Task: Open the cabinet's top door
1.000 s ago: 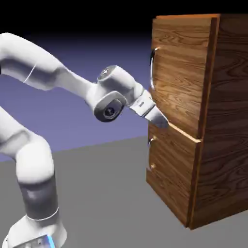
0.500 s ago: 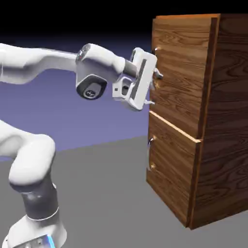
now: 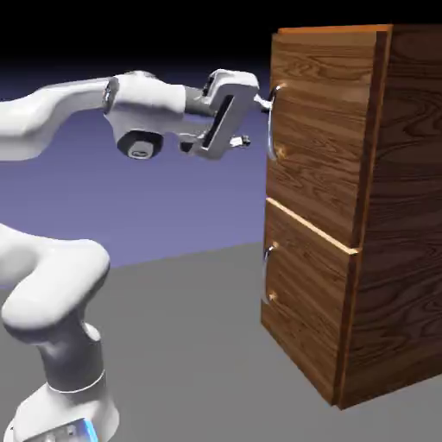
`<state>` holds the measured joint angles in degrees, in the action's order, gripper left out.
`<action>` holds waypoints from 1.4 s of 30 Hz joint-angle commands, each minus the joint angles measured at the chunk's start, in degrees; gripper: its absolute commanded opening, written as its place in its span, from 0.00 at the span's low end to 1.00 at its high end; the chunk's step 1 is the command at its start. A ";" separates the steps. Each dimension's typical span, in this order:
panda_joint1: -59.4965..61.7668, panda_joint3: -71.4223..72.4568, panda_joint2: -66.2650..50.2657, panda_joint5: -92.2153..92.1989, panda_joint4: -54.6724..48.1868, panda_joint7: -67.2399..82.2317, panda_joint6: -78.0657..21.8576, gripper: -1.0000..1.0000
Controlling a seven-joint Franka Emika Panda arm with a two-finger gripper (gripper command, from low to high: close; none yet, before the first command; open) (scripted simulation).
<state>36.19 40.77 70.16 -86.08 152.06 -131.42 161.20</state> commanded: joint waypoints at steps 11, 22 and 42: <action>11.37 12.56 11.56 -26.53 -2.75 -27.42 -3.95 0.50; 25.67 18.80 15.08 -39.56 -9.59 -33.46 -10.22 0.00; 7.89 -19.11 14.66 -22.75 14.51 -11.44 -49.43 0.00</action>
<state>44.08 21.66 84.82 -108.81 166.57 -142.88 111.83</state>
